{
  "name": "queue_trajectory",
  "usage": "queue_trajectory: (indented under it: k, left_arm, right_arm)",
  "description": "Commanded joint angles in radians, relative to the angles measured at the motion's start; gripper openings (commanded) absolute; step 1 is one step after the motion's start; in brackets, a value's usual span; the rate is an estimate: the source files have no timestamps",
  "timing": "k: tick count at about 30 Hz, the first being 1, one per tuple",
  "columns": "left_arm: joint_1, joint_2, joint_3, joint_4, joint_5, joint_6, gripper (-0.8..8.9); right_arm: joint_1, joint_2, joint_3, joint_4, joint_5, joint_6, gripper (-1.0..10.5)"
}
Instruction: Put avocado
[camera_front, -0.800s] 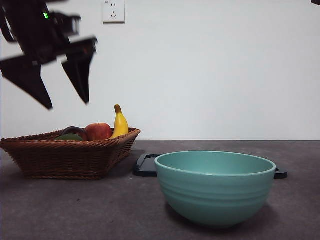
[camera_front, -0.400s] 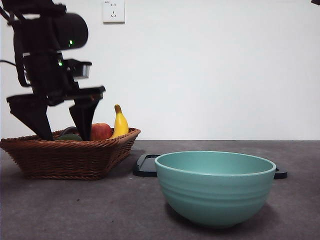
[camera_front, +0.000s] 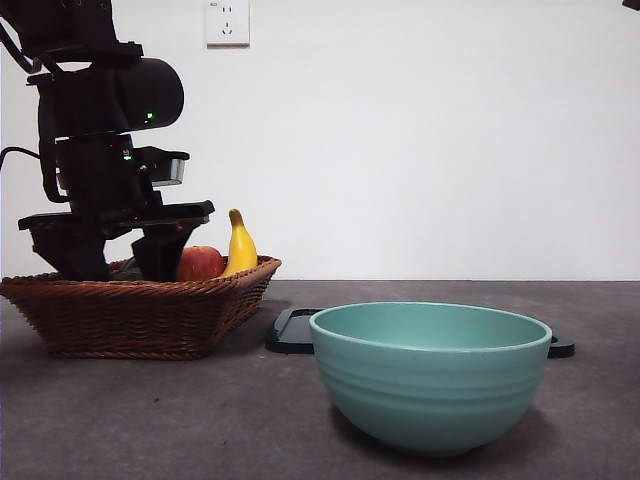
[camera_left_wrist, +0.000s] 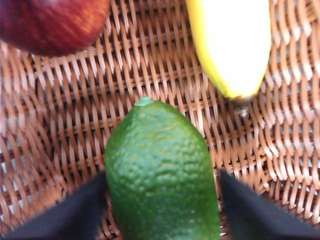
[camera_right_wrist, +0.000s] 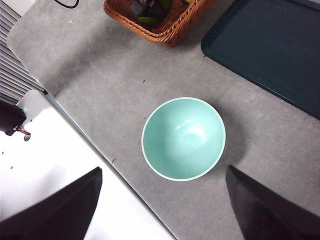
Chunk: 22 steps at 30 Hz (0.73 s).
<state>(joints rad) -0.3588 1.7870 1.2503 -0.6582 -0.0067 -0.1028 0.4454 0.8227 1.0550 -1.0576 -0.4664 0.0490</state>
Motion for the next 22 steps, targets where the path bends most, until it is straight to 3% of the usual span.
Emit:
queue_trajectory:
  k: [1,12,22]
  left_arm:
    - [-0.008,0.02,0.023,0.0,-0.006,0.009,2.1]
    - [-0.022,-0.127,0.026,-0.02,0.002,0.01,2.11]
    - [-0.173,-0.379,0.026,-0.128,0.168,0.008,2.11]
  right_arm:
    - [0.007,0.006,0.017,0.01,0.003,0.0,4.0]
    - [0.007,0.006,0.017,0.01,0.003,0.0,4.0]
    - [0.006,0.006,0.017,0.01,0.018,0.001,4.0]
